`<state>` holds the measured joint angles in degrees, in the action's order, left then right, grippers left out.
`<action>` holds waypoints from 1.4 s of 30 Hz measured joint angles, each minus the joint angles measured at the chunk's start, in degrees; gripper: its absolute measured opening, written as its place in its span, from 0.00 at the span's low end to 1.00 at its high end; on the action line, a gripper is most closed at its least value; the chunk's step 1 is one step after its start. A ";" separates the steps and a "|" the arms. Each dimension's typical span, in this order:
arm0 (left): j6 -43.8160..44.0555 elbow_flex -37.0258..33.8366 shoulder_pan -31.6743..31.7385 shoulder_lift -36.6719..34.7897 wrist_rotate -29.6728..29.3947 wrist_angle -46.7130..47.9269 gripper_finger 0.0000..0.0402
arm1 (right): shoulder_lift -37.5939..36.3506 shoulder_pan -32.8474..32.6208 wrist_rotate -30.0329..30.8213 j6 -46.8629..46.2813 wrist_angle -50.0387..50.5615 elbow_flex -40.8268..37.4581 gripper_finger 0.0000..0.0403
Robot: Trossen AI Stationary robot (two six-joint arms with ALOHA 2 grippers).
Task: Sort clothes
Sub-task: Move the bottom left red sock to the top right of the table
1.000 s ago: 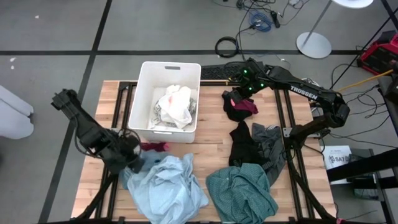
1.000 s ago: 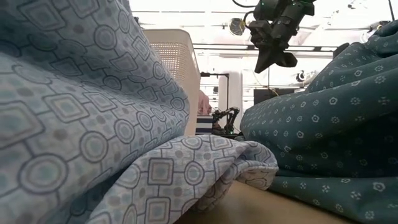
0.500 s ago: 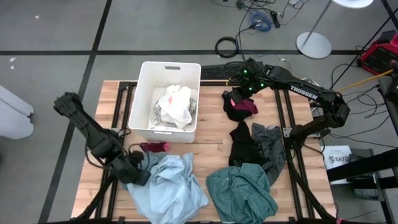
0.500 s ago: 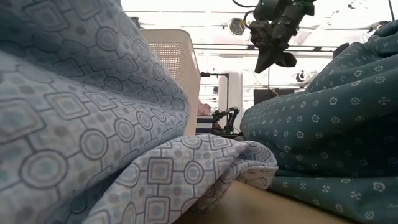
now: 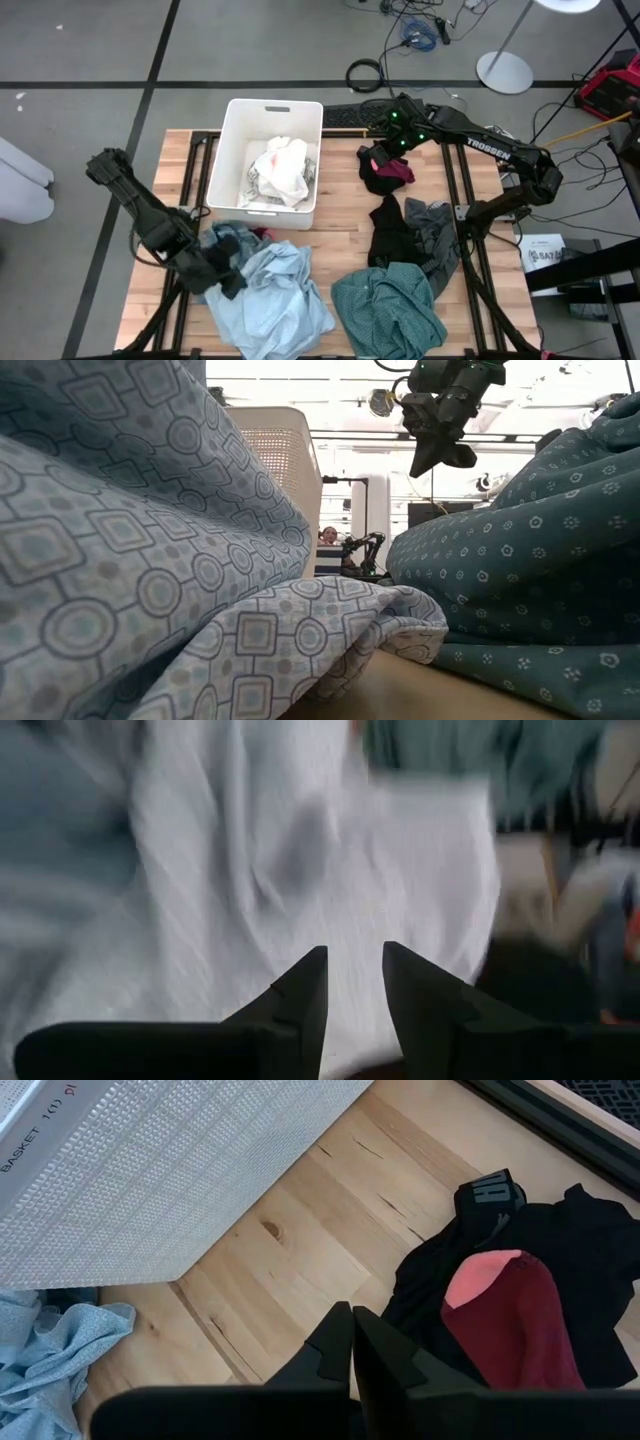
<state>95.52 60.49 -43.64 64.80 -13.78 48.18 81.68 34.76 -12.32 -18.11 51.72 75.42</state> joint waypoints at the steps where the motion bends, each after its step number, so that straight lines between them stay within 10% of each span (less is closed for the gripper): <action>1: 0.46 0.02 0.00 -0.93 -4.14 1.91 0.27 | -0.01 0.01 0.00 -0.04 0.00 0.00 0.00; 8: 6.94 -0.30 2.12 -2.67 -28.47 14.43 0.27 | -0.01 0.01 0.00 -0.24 0.00 0.00 0.00; 19: 10.82 -3.02 3.77 3.25 -12.80 23.69 0.21 | -0.01 0.02 0.02 -0.68 0.93 0.00 0.00; 28: 21.00 -3.39 4.67 11.52 -13.87 41.72 0.06 | -0.01 0.00 0.22 -0.68 0.46 0.00 0.00; 35: 30.96 -10.63 4.36 16.00 -2.34 38.35 0.02 | -0.01 0.00 0.24 -0.44 0.42 0.00 0.00; 42: 30.64 -15.07 4.84 17.74 -3.52 38.82 0.02 | 0.00 0.02 0.29 0.66 -0.16 0.00 0.00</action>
<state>126.16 45.42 -38.80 82.54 -17.30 87.00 81.67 34.79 -12.03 -17.44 51.57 75.42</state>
